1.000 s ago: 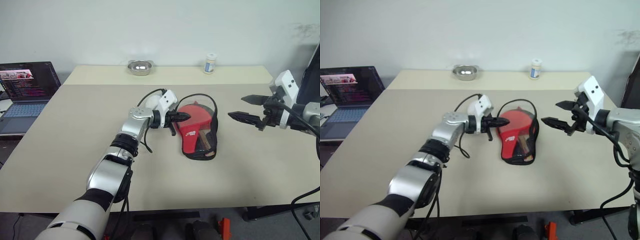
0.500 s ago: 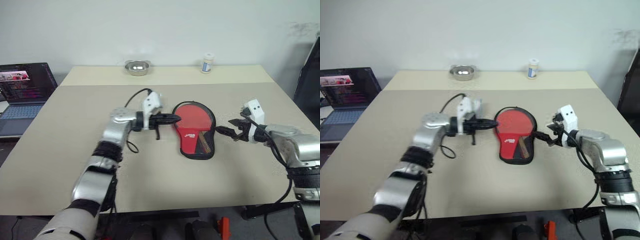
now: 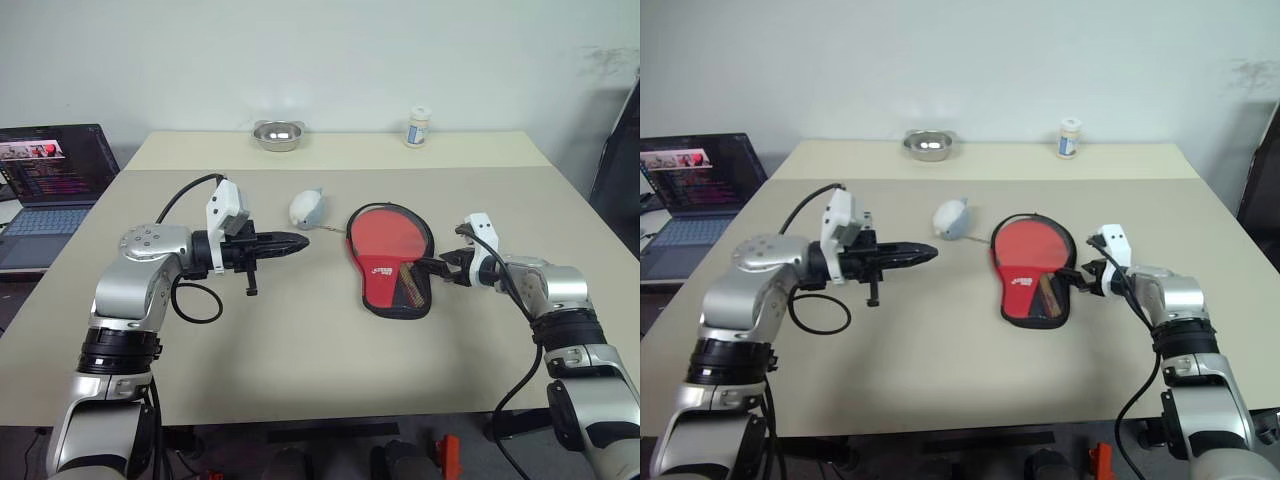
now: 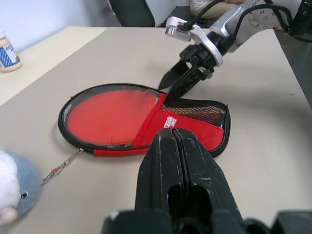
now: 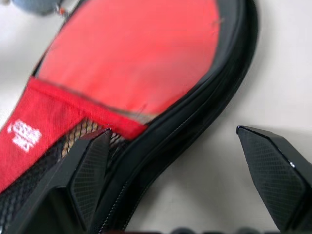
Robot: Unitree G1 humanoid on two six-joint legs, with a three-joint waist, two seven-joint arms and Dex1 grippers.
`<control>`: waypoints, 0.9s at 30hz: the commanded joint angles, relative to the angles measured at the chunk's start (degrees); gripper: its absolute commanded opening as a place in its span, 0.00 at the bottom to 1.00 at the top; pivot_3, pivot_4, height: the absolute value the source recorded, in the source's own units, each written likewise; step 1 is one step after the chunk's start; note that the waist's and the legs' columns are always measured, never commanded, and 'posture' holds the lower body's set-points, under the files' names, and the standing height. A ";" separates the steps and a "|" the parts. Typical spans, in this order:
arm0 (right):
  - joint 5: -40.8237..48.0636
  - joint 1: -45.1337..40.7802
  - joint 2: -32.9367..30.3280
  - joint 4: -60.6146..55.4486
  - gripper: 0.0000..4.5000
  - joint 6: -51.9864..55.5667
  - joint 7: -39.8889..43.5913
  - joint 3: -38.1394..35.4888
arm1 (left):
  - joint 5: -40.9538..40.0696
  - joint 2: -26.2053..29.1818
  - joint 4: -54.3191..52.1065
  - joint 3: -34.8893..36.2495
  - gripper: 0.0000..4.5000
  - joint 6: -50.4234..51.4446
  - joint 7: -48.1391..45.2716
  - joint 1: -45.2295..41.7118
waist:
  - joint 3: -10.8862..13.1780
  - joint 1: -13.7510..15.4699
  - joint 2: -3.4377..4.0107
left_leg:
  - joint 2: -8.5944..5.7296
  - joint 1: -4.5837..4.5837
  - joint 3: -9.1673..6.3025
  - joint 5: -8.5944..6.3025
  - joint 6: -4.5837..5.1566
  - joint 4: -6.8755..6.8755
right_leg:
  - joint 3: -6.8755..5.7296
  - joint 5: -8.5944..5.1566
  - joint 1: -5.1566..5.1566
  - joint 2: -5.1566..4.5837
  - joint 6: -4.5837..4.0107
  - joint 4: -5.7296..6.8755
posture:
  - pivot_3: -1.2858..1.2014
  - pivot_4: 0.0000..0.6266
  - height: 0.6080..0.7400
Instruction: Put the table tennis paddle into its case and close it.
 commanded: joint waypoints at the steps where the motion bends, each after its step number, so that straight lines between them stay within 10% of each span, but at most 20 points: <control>1: -1.76 -1.44 0.23 1.81 1.00 -1.42 1.70 1.13 | -1.13 1.46 -2.43 1.54 0.01 -0.11 0.80 -0.18 | 0.00 -0.07 0.00 | 0.02 0.00 -0.01 0.00 0.00 0.00 | -0.01 0.00 0.00 0.00 0.00 0.01 | 0.52 0.24 1.00; 8: -2.21 -1.64 1.01 2.88 0.86 -0.15 4.83 2.10 | -0.73 2.11 -1.84 0.78 0.00 -0.73 0.86 -0.15 | 0.00 -0.13 0.00 | 0.04 0.23 0.02 0.00 0.00 -0.02 | 0.01 -0.02 0.17 0.03 0.03 0.05 | 0.52 0.24 1.00; 20: -1.87 -3.41 4.52 3.65 0.01 1.52 5.04 1.11 | 0.00 3.92 -0.89 0.41 0.00 -1.26 0.10 0.75 | -0.01 -0.49 -0.01 | 0.10 0.39 0.10 0.00 0.00 -0.03 | 0.09 -0.04 0.26 0.03 0.07 0.09 | 0.52 0.24 1.00; 27: 1.73 -4.41 8.19 -2.78 0.00 7.33 5.98 -0.55 | -0.28 7.16 -0.56 0.59 0.00 -2.44 -3.66 4.04 | -0.01 -1.42 -0.01 | 0.27 0.43 0.14 0.00 0.00 -0.08 | 0.15 -0.05 0.22 0.03 0.07 0.09 | 0.52 0.24 1.00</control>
